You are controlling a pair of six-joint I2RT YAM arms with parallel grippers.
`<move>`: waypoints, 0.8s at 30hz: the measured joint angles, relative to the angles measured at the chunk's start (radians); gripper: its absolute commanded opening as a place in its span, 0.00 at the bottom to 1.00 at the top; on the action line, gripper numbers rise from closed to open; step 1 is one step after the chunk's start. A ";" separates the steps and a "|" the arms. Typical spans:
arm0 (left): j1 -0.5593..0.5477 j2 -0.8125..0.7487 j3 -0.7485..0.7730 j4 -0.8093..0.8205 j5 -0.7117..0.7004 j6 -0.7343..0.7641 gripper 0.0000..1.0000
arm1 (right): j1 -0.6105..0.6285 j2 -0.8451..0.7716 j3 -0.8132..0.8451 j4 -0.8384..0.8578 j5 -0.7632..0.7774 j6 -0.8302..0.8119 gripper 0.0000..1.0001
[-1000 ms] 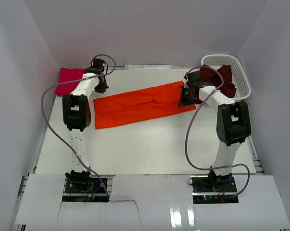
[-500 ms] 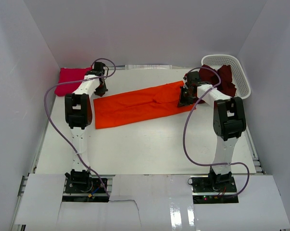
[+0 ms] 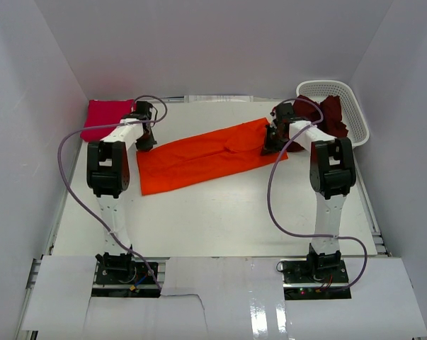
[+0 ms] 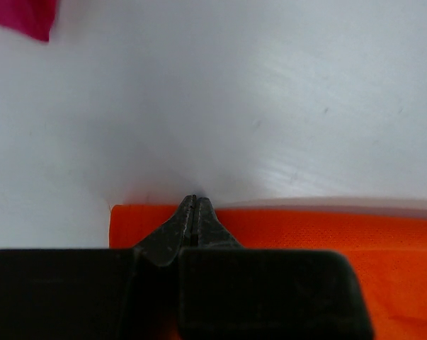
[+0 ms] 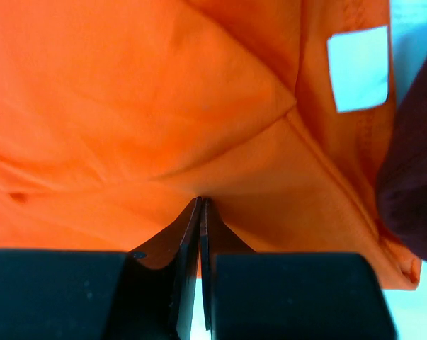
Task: Fold and stack the t-shirts
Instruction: Rotate the tshirt 90 degrees
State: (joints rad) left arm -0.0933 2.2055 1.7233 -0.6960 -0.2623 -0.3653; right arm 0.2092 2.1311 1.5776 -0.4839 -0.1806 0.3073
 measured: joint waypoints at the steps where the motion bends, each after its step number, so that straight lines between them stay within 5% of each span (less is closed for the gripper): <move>1: 0.000 -0.023 -0.035 0.000 -0.001 -0.004 0.03 | 0.000 0.006 0.009 0.000 -0.003 0.000 0.08; 24: -0.045 -0.375 -0.536 -0.001 0.102 -0.055 0.04 | 0.002 0.183 0.243 -0.014 -0.193 0.000 0.08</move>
State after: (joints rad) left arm -0.1387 1.8301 1.1873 -0.6971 -0.1600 -0.4206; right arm 0.2115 2.3146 1.8202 -0.4976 -0.3740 0.3069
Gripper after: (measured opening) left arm 0.054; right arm 0.080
